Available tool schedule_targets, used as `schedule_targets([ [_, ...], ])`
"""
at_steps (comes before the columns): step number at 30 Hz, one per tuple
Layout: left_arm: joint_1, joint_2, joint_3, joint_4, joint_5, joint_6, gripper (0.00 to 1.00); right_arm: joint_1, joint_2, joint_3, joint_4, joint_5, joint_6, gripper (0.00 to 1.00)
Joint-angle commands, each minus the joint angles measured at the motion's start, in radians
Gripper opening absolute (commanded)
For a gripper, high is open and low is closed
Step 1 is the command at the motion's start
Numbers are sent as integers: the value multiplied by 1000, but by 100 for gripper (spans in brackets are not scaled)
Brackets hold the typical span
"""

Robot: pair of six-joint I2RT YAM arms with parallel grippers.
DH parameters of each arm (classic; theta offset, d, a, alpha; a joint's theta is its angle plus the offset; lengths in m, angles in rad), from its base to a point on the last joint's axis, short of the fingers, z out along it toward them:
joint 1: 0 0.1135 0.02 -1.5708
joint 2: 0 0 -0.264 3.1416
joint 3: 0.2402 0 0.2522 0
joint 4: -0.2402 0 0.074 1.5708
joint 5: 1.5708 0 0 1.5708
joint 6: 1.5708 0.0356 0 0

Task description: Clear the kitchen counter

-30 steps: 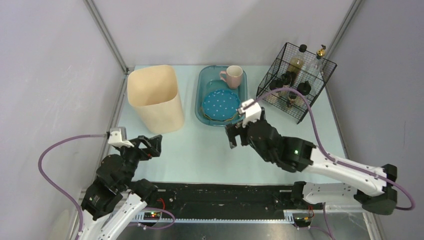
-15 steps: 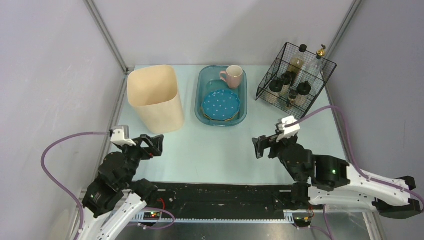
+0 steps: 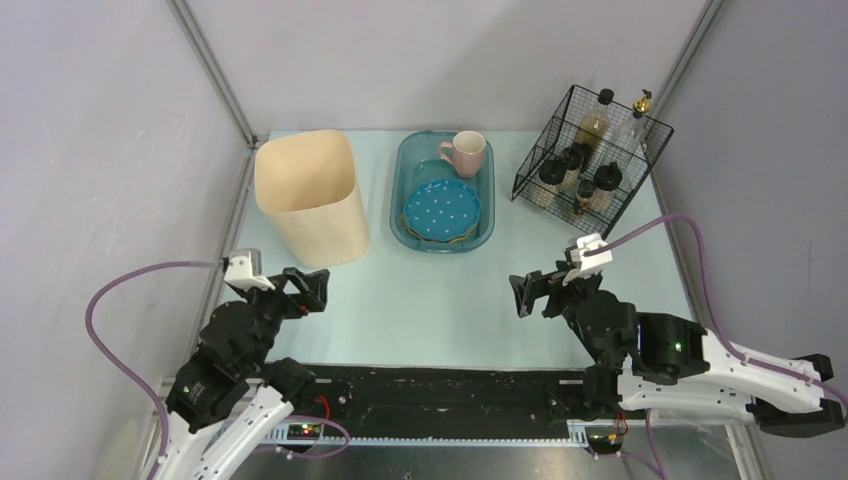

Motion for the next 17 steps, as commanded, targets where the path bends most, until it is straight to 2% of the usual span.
schedule_targets([
  [1, -9, 23, 0, 9, 20, 0, 98, 8, 11, -2, 40, 30, 7, 100],
  [13, -9, 16, -2, 10, 32, 2, 98, 8, 39, -1, 117, 20, -31, 99],
  [17, -8, 12, 0, 10, 32, 1, 98, 9, 73, -1, 126, 72, -27, 99],
])
